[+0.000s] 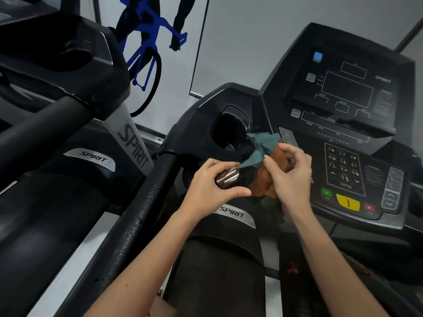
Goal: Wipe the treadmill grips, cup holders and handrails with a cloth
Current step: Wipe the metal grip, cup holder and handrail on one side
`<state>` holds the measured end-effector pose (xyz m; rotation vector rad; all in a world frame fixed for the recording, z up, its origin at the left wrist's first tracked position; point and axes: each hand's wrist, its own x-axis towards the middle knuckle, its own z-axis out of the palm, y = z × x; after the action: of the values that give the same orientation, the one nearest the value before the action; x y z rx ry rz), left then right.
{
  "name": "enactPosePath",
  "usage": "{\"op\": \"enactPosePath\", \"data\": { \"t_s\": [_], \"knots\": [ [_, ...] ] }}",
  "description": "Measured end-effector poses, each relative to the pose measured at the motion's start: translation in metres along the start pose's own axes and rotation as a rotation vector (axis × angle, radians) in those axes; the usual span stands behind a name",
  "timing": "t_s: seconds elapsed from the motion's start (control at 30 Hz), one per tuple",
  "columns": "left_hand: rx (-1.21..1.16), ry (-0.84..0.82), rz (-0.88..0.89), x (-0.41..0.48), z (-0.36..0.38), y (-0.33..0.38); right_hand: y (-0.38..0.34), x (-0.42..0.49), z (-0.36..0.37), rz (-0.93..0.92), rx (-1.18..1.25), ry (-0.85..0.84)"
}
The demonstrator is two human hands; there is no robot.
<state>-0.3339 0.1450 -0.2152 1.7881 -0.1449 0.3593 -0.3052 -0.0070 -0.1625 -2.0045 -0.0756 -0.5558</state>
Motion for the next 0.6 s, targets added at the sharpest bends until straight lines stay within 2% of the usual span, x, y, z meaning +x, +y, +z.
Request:
{"op": "enactPosePath", "data": {
  "t_s": [0.1, 0.23, 0.3, 0.37, 0.47, 0.53, 0.6],
  "knots": [
    [0.038, 0.043, -0.025, 0.004, 0.006, 0.004, 0.003, 0.000, 0.000, 0.061, 0.024, 0.013],
    [0.048, 0.217, -0.112, 0.019, -0.001, 0.007, 0.000, -0.001, -0.016, 0.263, 0.323, -0.138],
    [-0.058, 0.238, -0.213, 0.033, -0.004, 0.011, -0.004, -0.003, -0.025, 0.305, 0.377, -0.204],
    [-0.194, 0.195, -0.254, 0.045, 0.001, 0.020, -0.004, -0.003, -0.031, 0.283, 0.310, -0.213],
    [-0.178, 0.039, -0.184, 0.055, 0.021, 0.036, -0.003, 0.005, -0.038, 0.244, 0.264, -0.125],
    [-0.059, -0.157, -0.117, 0.053, 0.031, 0.040, -0.003, 0.014, -0.043, 0.224, 0.249, -0.080],
    [0.138, -0.260, -0.007, 0.050, 0.036, 0.041, -0.003, 0.022, -0.046, 0.179, 0.231, -0.062]
  ]
}}
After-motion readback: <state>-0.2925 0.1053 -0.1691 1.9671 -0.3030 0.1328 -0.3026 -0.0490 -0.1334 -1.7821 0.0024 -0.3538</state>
